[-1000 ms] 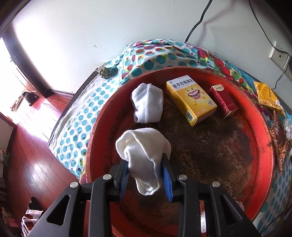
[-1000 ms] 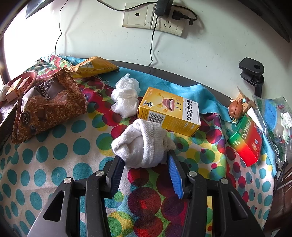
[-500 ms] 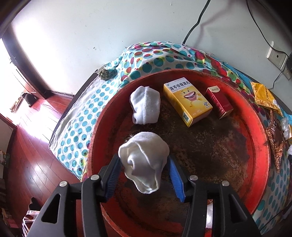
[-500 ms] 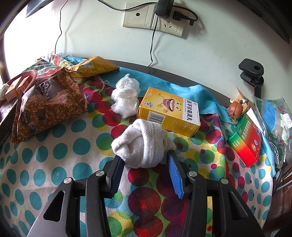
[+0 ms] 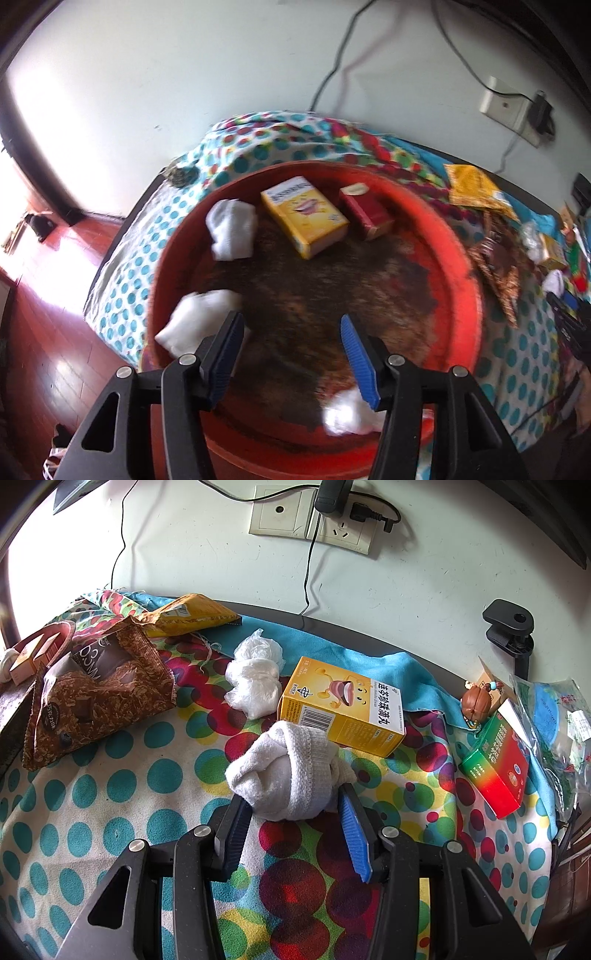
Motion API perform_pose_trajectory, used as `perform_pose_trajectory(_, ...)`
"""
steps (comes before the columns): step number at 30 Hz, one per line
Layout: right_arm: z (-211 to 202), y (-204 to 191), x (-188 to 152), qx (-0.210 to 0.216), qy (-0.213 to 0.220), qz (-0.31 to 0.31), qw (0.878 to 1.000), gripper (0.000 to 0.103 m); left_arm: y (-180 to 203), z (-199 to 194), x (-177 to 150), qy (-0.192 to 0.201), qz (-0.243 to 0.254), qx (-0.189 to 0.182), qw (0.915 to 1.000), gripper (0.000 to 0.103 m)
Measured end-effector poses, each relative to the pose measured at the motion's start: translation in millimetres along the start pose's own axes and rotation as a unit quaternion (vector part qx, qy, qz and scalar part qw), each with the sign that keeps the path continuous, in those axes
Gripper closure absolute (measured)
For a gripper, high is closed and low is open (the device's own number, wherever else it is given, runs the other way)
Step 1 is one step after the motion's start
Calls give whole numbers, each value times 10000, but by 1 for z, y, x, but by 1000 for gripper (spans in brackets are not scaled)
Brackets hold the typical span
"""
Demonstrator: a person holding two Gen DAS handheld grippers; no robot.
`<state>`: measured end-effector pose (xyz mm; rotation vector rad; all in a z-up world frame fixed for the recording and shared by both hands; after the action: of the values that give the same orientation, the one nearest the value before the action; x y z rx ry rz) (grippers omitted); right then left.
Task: Organize objects
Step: 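Carry the white sock into the red tray and open the left gripper, then carry the knotted white sock toward the red tray with the right gripper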
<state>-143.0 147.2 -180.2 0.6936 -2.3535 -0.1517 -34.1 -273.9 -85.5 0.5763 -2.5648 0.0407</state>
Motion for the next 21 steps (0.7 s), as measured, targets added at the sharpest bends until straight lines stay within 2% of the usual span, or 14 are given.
perform_pose_trajectory(5,0,2,2,-58,-11,-50,10000,58,48,-9,-17,-14,362,-369,9987,46)
perform_pose_trajectory(9,1,1,2,-145,-23,-122,9998,58,76,-15,-28,108,605,-445,9971,46)
perform_pose_trajectory(14,0,2,1,-30,-9,-32,10000,60,89,-21,-31,375,640,-433,9963,46)
perform_pose_trajectory(21,4,6,1,64,28,33,10000,65,92,-18,-32,512,698,-462,9952,46)
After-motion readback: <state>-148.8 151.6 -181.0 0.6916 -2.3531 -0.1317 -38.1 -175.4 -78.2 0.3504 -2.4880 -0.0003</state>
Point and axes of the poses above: each gripper's, at about its wrist camera, not at the fingertips, and z roughly the way its jaws point, y to its right, x to its top, the point moved 9 cm from there along z, roughly the way its jaws point, and after that the axes turned 13 degrees about -z, right-handed, at the moved point
